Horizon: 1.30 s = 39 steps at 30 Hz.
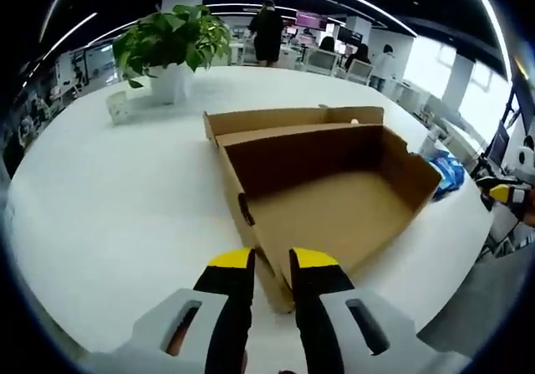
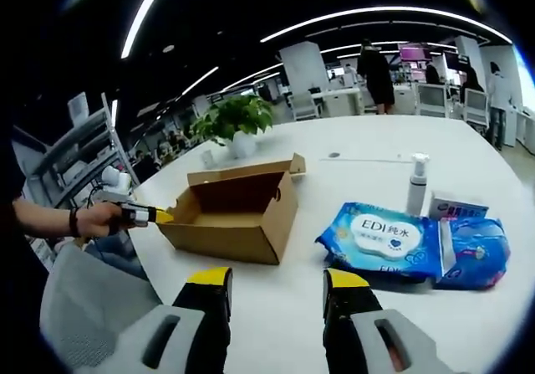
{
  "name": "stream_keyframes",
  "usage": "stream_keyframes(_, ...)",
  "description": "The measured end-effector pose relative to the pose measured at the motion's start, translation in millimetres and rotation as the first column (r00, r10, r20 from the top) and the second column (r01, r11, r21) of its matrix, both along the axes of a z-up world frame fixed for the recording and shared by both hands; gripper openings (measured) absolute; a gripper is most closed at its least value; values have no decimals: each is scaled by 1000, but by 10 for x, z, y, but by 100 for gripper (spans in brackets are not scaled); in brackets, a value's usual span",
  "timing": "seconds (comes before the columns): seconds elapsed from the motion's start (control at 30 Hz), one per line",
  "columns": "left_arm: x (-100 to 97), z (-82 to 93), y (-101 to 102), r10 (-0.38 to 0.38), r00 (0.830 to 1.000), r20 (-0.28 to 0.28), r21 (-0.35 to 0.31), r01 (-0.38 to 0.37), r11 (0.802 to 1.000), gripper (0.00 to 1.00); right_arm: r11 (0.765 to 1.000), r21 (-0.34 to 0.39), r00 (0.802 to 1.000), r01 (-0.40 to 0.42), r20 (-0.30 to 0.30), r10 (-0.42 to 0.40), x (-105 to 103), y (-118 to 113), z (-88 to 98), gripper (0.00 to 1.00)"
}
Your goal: Operate the shoe box by opening the lid, removing the specified soft item, and placing it in the target area until the item is outside and the box remains undamaged.
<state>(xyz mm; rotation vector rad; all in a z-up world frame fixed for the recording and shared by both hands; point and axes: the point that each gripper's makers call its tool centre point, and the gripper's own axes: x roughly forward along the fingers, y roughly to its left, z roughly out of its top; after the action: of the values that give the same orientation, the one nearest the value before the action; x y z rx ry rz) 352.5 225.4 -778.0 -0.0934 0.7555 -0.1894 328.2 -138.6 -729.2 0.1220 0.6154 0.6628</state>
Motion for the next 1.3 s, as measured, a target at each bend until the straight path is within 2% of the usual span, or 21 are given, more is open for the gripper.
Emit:
stream_keyframes(0.53, -72, 0, 24, -24, 1000, -14, 13, 24, 1000, 11, 1000, 6, 1000, -3, 15, 3, 180, 76, 103, 40)
stream_keyframes(0.83, -136, -15, 14, -27, 999, -22, 26, 27, 999, 7, 1000, -4, 999, -28, 19, 28, 370, 304, 147, 40)
stream_keyframes(0.93, -167, -25, 17, -18, 999, -34, 48, 20, 999, 6, 999, -8, 999, -34, 19, 35, 459, 369, 147, 40)
stream_keyframes(1.3, -153, -75, 64, 0, 999, -44, 102, 4, 995, 3, 1000, -4, 1000, -10, 1, 10, 732, 533, 186, 39)
